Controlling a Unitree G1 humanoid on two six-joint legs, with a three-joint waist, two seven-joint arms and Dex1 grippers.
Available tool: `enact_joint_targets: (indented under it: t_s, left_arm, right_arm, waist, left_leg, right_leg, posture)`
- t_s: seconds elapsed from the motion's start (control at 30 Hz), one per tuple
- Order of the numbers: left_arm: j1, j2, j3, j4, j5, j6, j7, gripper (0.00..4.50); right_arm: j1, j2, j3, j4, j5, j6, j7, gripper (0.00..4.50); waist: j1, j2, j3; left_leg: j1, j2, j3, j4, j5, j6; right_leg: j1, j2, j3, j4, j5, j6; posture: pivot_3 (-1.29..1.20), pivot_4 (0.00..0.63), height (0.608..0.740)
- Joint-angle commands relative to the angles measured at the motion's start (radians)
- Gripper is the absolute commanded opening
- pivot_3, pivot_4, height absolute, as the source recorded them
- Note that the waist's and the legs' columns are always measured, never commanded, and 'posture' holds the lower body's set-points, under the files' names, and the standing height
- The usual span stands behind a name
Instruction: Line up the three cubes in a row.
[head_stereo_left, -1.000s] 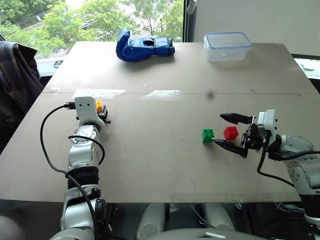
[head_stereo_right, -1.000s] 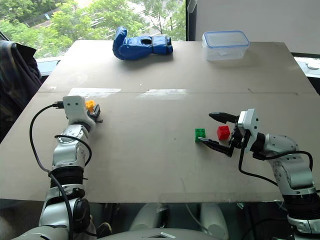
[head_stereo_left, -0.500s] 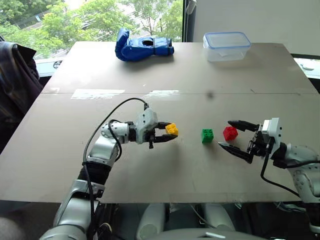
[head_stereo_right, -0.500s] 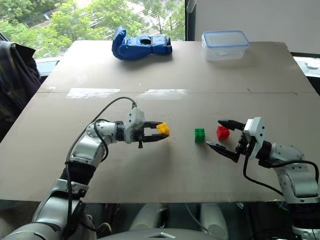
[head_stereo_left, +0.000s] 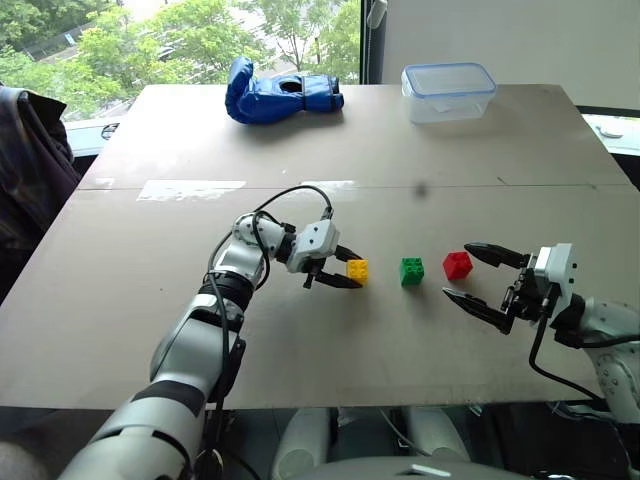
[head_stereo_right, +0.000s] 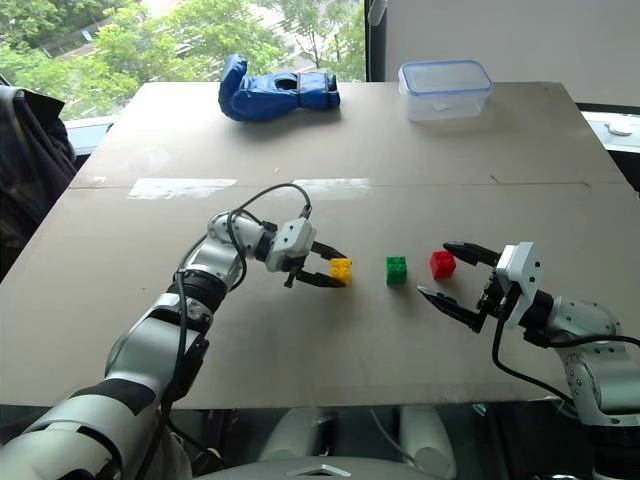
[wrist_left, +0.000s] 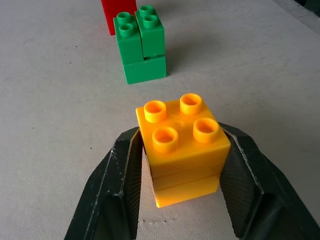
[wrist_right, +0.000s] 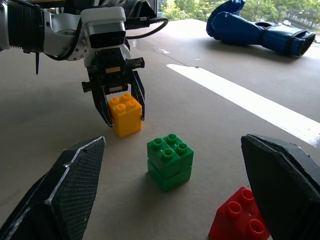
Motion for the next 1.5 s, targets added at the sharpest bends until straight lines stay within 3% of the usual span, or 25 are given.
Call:
enact_joint_targets:
  t_s: [0.03, 0.5, 0.53, 0.6, 0.67, 0.7, 0.97, 1.1, 1.27, 1.4, 1.5]
  left_arm:
    - [-0.007, -0.025, -0.004, 0.018, -0.014, -0.027, -0.015, 1.61]
    - [0.008, -0.018, -0.003, 0.022, -0.039, -0.053, -0.015, 1.61]
    - [0.007, -0.018, 0.002, 0.025, -0.037, -0.059, -0.015, 2.64]
    - [0.006, -0.017, 0.003, 0.028, -0.037, -0.061, -0.015, 3.32]
    - [0.009, -0.011, -0.003, 0.022, -0.044, -0.053, -0.015, 4.30]
    - [0.013, -0.003, -0.014, 0.012, -0.052, -0.039, -0.015, 4.46]
    - [0.027, 0.043, 0.060, -0.056, -0.107, -0.018, -0.015, 4.46]
    - [0.111, 0.134, 0.095, -0.263, -0.199, 0.086, -0.015, 4.46]
    - [0.376, 0.290, 0.200, -0.702, -0.296, 0.340, 0.074, 4.46]
    - [0.673, 0.367, 0.292, -1.053, -0.360, 0.572, 0.260, 4.46]
    - [0.904, 0.332, 0.346, -1.228, -0.291, 0.634, 0.463, 4.46]
  right_arm:
    - [0.008, -0.010, -0.034, -0.041, 0.025, -0.004, 0.004, 4.50]
    - [-0.023, -0.027, -0.016, -0.011, 0.015, -0.008, 0.033, 4.50]
    - [-0.026, -0.025, -0.013, -0.010, 0.013, -0.009, 0.033, 4.50]
    - [-0.029, -0.024, -0.010, -0.009, 0.012, -0.009, 0.033, 4.50]
    - [-0.031, -0.025, -0.010, -0.004, 0.011, -0.011, 0.036, 4.50]
    - [-0.032, -0.025, -0.010, -0.001, 0.011, -0.013, 0.037, 4.50]
    - [-0.029, -0.019, -0.004, 0.006, 0.005, -0.017, 0.045, 4.50]
    - [-0.019, -0.028, -0.018, 0.032, 0.004, -0.028, 0.062, 4.50]
    - [0.007, -0.045, -0.051, 0.107, -0.007, -0.062, 0.095, 4.50]
    - [0.023, -0.049, -0.065, 0.179, -0.022, -0.098, 0.125, 4.50]
    - [0.024, -0.046, -0.064, 0.243, -0.057, -0.146, 0.127, 4.50]
  waist:
    - [0.001, 0.000, 0.000]
    - [-0.001, 0.000, 0.000]
    - [-0.001, 0.000, 0.000]
    - [-0.001, 0.000, 0.000]
    - [-0.001, 0.000, 0.000]
    - [-0.001, 0.000, 0.000]
    - [-0.003, 0.000, 0.000]
    - [-0.007, 0.000, 0.000]
    - [-0.019, 0.001, 0.001]
    - [-0.010, 0.001, 0.001]
    - [-0.010, 0.002, 0.000]
  left_leg:
    - [0.000, 0.000, 0.000, 0.000, 0.000, 0.000]
    - [0.000, 0.000, 0.000, 0.001, 0.000, 0.000]
    - [0.000, 0.000, 0.000, 0.001, 0.000, 0.000]
    - [0.000, 0.000, 0.000, 0.001, 0.000, 0.000]
    - [0.000, 0.000, 0.000, 0.001, 0.000, 0.000]
    - [0.000, 0.000, 0.000, 0.001, 0.000, 0.000]
    - [0.000, 0.000, -0.001, 0.001, 0.000, 0.000]
    - [0.000, 0.001, -0.003, 0.001, 0.000, 0.000]
    - [0.001, 0.004, -0.004, 0.000, 0.000, 0.001]
    - [0.002, 0.005, -0.003, 0.000, 0.000, 0.001]
    - [0.003, 0.006, -0.003, 0.000, 0.000, 0.001]
  right_leg:
    - [0.000, 0.000, 0.000, 0.000, 0.000, 0.000]
    - [0.000, 0.000, 0.000, 0.000, 0.000, 0.000]
    - [0.000, 0.000, 0.000, 0.000, 0.000, 0.000]
    - [0.000, 0.000, 0.000, 0.000, 0.000, 0.000]
    - [0.000, 0.000, 0.000, 0.000, 0.000, 0.000]
    - [0.000, 0.000, 0.000, 0.000, 0.000, 0.000]
    - [0.000, 0.000, 0.000, 0.001, 0.000, 0.000]
    - [0.000, 0.000, 0.000, 0.001, 0.000, 0.000]
    - [-0.001, 0.000, 0.002, 0.001, 0.000, 0.000]
    - [0.000, -0.001, 0.003, 0.001, 0.000, 0.000]
    - [0.001, 0.000, 0.004, 0.001, 0.000, 0.000]
  posture:
    - [0.00, 0.150, 0.740]
    - [0.00, 0.150, 0.740]
    - [0.00, 0.150, 0.740]
    - [0.00, 0.150, 0.740]
    - [0.00, 0.150, 0.740]
    - [0.00, 0.150, 0.740]
    - [0.00, 0.150, 0.740]
    - [0.00, 0.150, 0.740]
    - [0.00, 0.150, 0.740]
    - [0.00, 0.150, 0.740]
    - [0.00, 0.150, 0.740]
